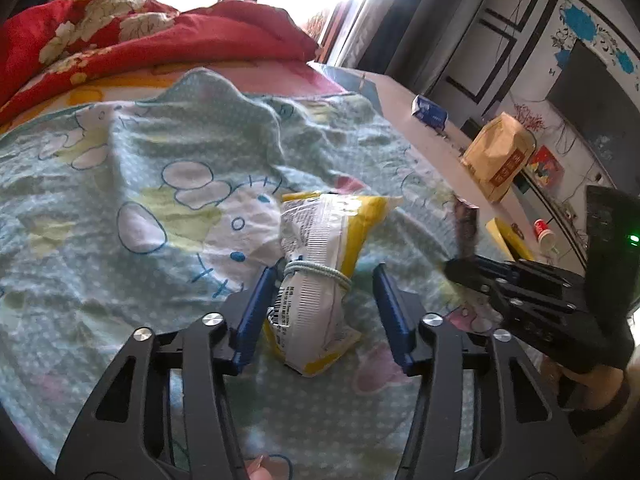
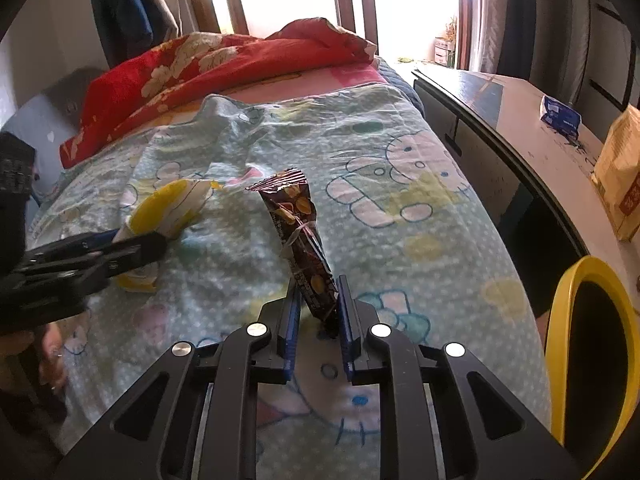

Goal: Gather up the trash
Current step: 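Grasp the yellow-white packet with the left tool while the right tool grasps the chocolate wrapper, then carry the yellow-white packet and chocolate wrapper in both tools over the bin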

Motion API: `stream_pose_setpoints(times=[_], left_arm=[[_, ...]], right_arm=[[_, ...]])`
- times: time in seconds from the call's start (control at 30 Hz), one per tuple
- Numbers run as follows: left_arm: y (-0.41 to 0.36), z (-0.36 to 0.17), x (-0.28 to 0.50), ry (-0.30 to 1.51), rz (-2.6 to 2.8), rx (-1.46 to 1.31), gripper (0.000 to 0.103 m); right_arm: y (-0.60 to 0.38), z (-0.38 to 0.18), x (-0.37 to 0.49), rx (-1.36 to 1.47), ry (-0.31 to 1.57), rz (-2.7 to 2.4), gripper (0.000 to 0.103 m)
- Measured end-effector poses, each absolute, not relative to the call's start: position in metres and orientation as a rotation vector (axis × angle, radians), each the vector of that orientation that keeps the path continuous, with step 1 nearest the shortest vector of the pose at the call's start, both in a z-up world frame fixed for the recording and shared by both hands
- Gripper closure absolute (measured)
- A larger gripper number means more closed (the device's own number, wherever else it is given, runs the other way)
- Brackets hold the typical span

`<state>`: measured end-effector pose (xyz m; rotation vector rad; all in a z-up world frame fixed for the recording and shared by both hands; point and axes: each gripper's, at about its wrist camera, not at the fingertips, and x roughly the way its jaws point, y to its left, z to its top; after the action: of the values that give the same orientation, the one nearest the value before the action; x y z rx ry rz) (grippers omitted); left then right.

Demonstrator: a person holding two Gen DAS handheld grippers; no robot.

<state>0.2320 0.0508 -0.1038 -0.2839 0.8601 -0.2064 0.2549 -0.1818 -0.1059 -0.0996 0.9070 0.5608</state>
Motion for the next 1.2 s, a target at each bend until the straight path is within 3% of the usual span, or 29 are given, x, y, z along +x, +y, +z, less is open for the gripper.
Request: stream_pose_setpoints(times=[0.03,0.23,1.2], left_arm=[[0.052,-0.104,0.232,0.861,-0.202,-0.287,0.071],[0.049,-0.101,0.23,0.845,-0.208,-0.273,0.081],[-0.041,-0.03,0.203,0.679,-0.419,-0.176,0.081]], right_arm=[[-0.183,-0.105,0.252,-0.089,0.907,0.562,0.086],[-0.19,-0.099,0.235,-0.053,0.893,0.571,0.086],[-0.28,-0.04,0.211,0.05,0.754,0.441,0.087]])
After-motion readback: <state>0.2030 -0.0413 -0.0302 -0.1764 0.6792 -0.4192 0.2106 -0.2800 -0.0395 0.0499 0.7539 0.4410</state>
